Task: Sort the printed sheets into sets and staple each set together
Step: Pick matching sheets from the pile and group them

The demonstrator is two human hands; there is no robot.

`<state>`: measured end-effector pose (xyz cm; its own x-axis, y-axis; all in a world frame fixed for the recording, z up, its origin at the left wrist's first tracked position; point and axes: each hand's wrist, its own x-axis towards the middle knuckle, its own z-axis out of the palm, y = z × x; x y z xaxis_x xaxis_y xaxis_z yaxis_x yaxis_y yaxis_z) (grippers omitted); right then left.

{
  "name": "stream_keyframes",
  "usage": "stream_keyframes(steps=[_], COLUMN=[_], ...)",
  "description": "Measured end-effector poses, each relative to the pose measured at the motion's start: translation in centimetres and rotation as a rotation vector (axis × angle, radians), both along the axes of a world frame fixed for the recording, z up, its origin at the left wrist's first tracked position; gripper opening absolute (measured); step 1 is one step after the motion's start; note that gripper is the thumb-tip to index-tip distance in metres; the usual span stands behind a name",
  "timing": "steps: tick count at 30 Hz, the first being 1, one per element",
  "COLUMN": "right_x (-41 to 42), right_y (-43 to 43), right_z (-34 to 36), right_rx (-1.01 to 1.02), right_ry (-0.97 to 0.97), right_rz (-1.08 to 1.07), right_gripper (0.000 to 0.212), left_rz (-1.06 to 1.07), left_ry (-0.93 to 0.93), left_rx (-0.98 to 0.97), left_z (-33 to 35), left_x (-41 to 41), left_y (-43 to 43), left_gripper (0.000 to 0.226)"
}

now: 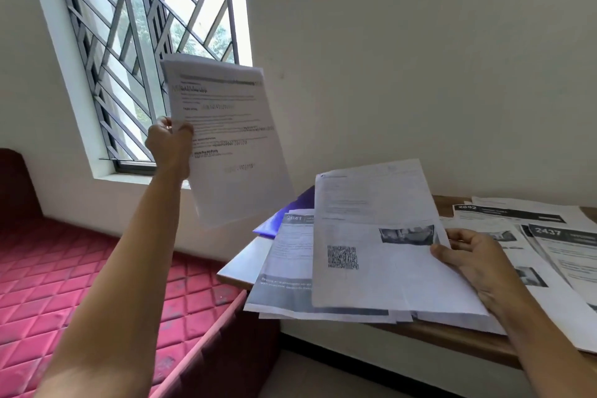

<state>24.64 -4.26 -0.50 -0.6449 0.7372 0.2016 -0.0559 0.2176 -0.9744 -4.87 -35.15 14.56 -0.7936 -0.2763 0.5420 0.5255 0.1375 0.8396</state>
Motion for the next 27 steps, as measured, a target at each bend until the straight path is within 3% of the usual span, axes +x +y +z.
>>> stream_keyframes(steps=[4, 5, 8, 10, 12, 15, 16, 23, 27], right_x=[0.6, 0.9, 1.5, 1.8, 2.2, 2.9, 3.1, 2.9, 1.7], right_y=[0.9, 1.1, 1.7, 2.4, 3.0, 4.4, 5.1, 9.1, 9.9], right_z=[0.5, 0.6, 0.9, 0.9, 1.1, 1.4, 1.5, 4.6, 5.7], right_rx=[-0.077, -0.081, -0.078, -0.089, -0.079, -0.103, -0.095, 0.092, 0.146], right_ry=[0.154, 0.187, 0.228, 0.255, 0.250, 0.252, 0.246, 0.163, 0.145], right_rz=[0.014, 0.027, 0.027, 0.039, 0.012, -0.039, -0.078, -0.254, -0.243], right_gripper=[0.025, 0.033, 0.090, 0.100, 0.087, 0.025, 0.019, 0.018, 0.020], left_rz=[-0.164, -0.240, -0.455, -0.537, -0.612, -0.690, -0.705, -0.737, -0.769], left_ry=[-0.108, -0.162, -0.270, -0.334, -0.399, -0.440, -0.446, -0.494, -0.545], left_rx=[0.091, 0.098, 0.081, 0.052, 0.049, 0.052, 0.056, 0.096, 0.101], left_z=[0.5, 0.1, -2.1, -4.0, -5.8, -7.9, -8.2, -6.7, -6.3], left_x=[-0.7, -0.8, -0.3, 0.8, 1.6, 1.8, 1.7, -0.5, -1.1], left_y=[1.0, 1.4, 3.6, 5.5, 6.9, 7.9, 8.1, 6.4, 6.4], left_gripper=[0.029, 0.025, 0.010, 0.015, 0.016, 0.017, 0.017, 0.013, 0.012])
